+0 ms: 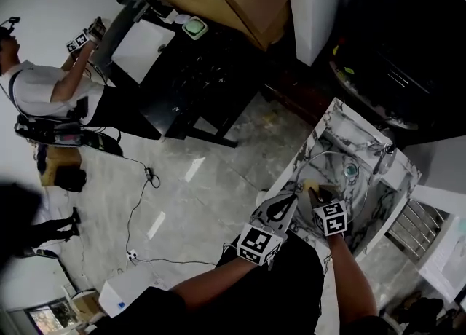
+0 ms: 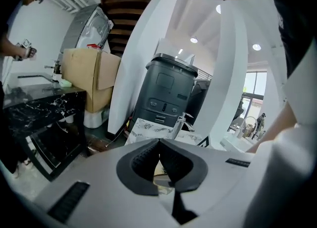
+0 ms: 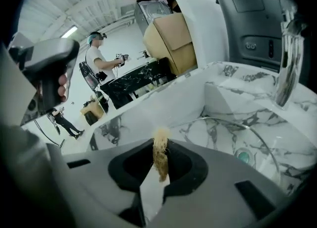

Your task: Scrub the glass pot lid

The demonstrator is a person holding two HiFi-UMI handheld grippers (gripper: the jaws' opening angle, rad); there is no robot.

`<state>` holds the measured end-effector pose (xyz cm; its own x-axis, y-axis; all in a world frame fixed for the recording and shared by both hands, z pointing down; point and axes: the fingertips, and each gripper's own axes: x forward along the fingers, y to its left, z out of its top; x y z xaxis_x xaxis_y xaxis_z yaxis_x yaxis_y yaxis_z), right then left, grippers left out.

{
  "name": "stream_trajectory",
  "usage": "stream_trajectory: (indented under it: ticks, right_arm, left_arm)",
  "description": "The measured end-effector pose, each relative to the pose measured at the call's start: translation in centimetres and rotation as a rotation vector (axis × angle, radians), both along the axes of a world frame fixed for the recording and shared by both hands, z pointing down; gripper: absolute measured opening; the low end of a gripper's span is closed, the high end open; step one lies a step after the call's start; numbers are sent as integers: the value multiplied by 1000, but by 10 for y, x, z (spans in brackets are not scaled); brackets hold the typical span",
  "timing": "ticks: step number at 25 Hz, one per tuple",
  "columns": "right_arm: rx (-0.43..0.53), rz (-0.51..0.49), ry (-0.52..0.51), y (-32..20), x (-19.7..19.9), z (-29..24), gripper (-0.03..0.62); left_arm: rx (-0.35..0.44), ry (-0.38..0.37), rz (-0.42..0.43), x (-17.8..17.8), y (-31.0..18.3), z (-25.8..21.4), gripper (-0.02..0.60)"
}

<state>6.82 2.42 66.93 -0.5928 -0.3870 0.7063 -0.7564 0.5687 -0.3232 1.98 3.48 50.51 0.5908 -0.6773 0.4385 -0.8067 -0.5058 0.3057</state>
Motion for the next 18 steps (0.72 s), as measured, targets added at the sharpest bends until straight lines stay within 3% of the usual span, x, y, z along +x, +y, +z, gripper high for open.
stream_trajectory:
  ticks: [18]
  right_arm:
    - [-43, 20, 68, -37, 14, 61, 71]
  left_arm:
    - [-49, -40, 30, 7, -33, 29, 17]
